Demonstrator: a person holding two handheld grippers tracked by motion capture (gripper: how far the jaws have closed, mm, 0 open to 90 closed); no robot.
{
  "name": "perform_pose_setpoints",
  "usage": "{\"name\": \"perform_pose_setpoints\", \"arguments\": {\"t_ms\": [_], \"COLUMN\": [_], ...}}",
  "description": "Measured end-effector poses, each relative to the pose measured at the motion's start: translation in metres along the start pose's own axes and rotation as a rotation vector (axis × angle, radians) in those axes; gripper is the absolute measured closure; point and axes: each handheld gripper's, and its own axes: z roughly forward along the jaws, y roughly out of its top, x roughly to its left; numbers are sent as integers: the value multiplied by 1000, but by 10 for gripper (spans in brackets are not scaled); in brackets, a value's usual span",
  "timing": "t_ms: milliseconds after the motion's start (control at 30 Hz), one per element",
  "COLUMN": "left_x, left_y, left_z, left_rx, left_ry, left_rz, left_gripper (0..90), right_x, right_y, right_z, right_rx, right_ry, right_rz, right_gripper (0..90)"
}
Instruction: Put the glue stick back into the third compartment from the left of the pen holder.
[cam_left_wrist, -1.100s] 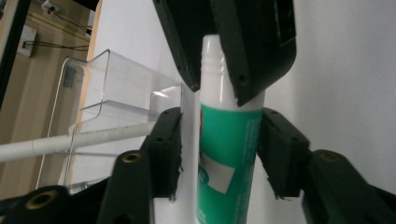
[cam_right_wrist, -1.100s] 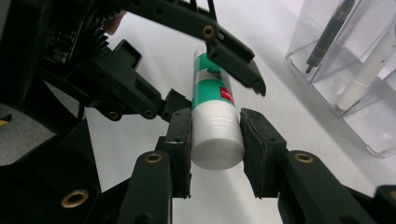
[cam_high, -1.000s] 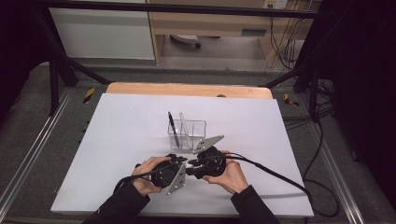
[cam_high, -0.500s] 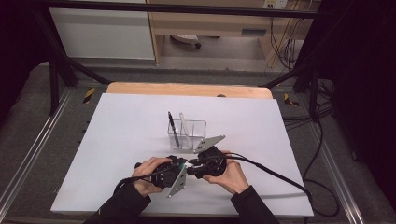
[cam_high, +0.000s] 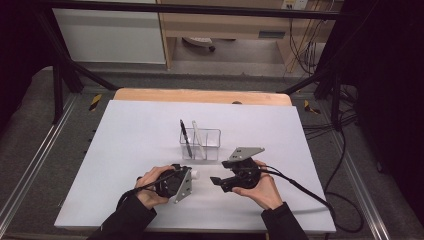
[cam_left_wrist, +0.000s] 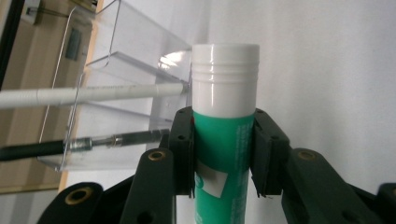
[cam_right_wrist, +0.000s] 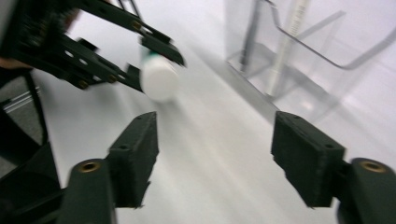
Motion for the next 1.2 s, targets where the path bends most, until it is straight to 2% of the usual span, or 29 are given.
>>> {"name": "perform_pose_setpoints", "arguments": {"t_ms": [167, 267, 333, 467, 567, 700, 733, 1000, 1200], "left_x": [4, 6, 8, 12, 15, 19, 20, 27, 36], "left_y": [-4, -6, -7, -10, -10, -10, -9, -7, -5], "left_z": [-3, -4, -5, -8, -9, -12, -13, -13, -16], "left_rx": [-11, -21, -26, -43, -66, -97, -98, -117, -155], "left_ry": [-2, -4, -3, -12, -21, -28, -29, -33, -26], "left_rz": [-84, -136, -167, -252, -318, -416, -428, -575, -686], "left_gripper": [647, 647, 647, 647, 647, 646, 646, 646, 646], "right_x": [-13, -21, -27, -37, -43, -52, -55, -66, -70], "right_y": [-13, -22, -27, -40, -49, -61, -64, -85, -90], "right_z": [-4, -6, -6, -8, -9, -12, -13, -21, -24], "right_rx": [0, 10, 31, 49, 53, 47, 44, 18, 29], "right_ry": [-50, -99, -125, -154, -165, -172, -174, -165, -185], "right_rz": [22, 19, 14, 35, 47, 87, 76, 102, 103], "right_gripper": [191, 158, 122, 86, 63, 32, 22, 4, 5]}}
